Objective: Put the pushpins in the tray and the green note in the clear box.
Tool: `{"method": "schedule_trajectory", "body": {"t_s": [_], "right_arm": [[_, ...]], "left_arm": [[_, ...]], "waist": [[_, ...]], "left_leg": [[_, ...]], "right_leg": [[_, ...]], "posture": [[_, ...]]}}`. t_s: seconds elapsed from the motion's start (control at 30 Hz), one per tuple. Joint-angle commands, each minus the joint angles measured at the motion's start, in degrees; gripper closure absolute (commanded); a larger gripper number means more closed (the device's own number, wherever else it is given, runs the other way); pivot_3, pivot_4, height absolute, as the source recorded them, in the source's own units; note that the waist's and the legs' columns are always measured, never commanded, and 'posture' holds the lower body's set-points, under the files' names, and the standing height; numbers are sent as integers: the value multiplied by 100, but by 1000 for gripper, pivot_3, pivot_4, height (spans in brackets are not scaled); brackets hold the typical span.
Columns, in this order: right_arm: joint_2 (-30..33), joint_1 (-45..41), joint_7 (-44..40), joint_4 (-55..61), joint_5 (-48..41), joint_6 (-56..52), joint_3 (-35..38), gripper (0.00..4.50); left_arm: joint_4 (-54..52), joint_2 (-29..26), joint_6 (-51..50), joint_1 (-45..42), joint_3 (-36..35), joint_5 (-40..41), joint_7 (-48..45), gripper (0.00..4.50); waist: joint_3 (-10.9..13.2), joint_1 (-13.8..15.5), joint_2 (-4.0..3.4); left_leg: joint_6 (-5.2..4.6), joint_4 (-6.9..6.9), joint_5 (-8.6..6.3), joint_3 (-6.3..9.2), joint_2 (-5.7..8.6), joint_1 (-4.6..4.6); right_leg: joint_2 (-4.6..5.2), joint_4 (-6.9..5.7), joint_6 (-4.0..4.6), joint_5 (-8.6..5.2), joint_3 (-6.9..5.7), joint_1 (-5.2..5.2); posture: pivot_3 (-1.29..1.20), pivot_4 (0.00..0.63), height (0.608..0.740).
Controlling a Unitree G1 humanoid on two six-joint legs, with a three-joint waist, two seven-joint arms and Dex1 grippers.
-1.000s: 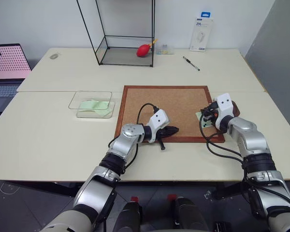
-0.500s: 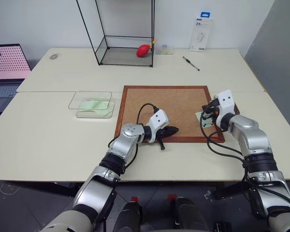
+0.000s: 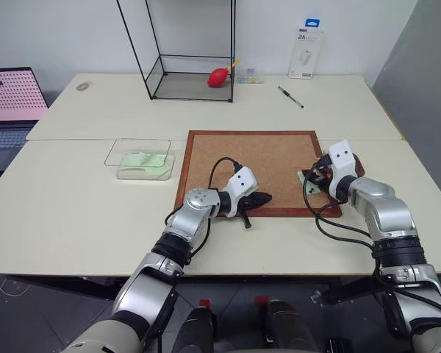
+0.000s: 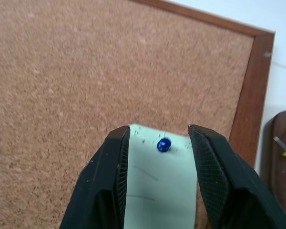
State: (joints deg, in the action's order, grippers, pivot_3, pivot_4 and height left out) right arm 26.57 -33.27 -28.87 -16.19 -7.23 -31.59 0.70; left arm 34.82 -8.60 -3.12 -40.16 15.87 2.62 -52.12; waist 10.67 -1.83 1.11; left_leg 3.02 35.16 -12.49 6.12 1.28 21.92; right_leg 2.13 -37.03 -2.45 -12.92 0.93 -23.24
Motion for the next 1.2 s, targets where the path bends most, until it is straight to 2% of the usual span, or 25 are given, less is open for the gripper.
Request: {"method": "schedule_trajectory", "body": {"t_s": [0.03, 0.2, 0.3, 0.57, 1.2], "right_arm": [[40, -229, 80, -88, 101, 141, 41, 2592], [-2, -275, 120, -235, 130, 206, 102, 2592], [-11, -278, 103, -215, 117, 212, 106, 3002], [-15, -285, 34, -167, 80, 138, 129, 4448], [90, -80, 42, 1124, -240, -513, 366, 4448]], "left_arm": [[145, 33, -22, 94, 66, -117, 21, 4500], [118, 21, -24, 115, 58, -119, 42, 4500], [106, 18, -21, 128, 69, -131, 54, 4500], [145, 6, -29, 128, 119, -170, 9, 4500], [645, 121, 77, -52, 144, -318, 103, 4500]], "waist": [[0, 0, 0], [0, 0, -1], [0, -1, -1], [-1, -1, -1], [-11, 0, -13]], "left_leg": [[0, 0, 0, 0, 0, 0], [0, 0, 0, 0, 0, -1], [0, 0, 0, 0, 0, -1], [0, 1, 0, 0, 0, -1], [-1, 3, 0, 1, 0, -5]], "right_leg": [[0, 0, 0, 0, 0, 0], [0, -1, 0, 0, -1, 0], [0, -1, 0, 0, 0, 0], [0, -1, -1, 0, 0, 0], [0, -1, -3, 2, -1, 6]], "posture": [[0, 150, 740], [0, 150, 740], [0, 150, 740], [0, 150, 740], [0, 150, 740]]}}
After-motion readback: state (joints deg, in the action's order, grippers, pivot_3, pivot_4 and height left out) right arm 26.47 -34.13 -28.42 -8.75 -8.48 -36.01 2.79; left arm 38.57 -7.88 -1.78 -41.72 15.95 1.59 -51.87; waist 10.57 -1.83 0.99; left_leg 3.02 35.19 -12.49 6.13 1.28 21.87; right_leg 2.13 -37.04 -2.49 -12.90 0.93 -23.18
